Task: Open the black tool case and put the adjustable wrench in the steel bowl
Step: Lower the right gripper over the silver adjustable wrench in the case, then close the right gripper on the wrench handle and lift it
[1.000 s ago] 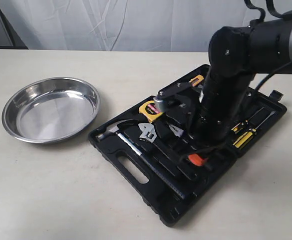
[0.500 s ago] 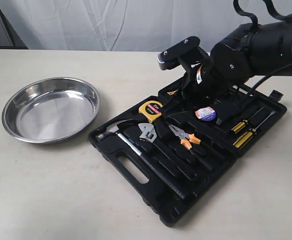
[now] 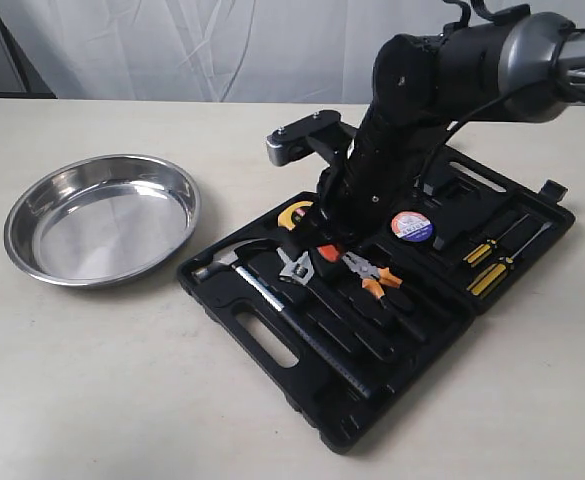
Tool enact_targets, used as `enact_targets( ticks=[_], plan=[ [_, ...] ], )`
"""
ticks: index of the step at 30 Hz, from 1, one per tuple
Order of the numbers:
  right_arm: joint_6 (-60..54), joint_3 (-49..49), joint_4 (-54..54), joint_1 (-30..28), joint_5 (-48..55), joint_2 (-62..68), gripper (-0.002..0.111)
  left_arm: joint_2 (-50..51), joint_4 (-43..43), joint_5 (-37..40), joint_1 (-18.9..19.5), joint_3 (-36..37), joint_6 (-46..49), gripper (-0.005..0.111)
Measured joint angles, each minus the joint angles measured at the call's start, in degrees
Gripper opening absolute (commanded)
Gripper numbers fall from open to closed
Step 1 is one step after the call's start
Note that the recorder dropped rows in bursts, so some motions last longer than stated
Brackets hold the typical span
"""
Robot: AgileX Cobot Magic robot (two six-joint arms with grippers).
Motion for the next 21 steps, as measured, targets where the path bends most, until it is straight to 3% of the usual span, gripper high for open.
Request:
enact_targets(
  ticks=[7, 21],
  plan=[
    [-4.3, 0.0, 0.7, 1.9, 0.9, 2.2, 0.053, 0.0, 0.0, 0.0, 0.0, 0.0, 0.0, 0.000],
    [-3.7, -0.5, -1.5, 2.1, 0.8, 8.2, 0.050, 0.0, 0.0, 0.0, 0.0, 0.0, 0.0, 0.000]
  ],
)
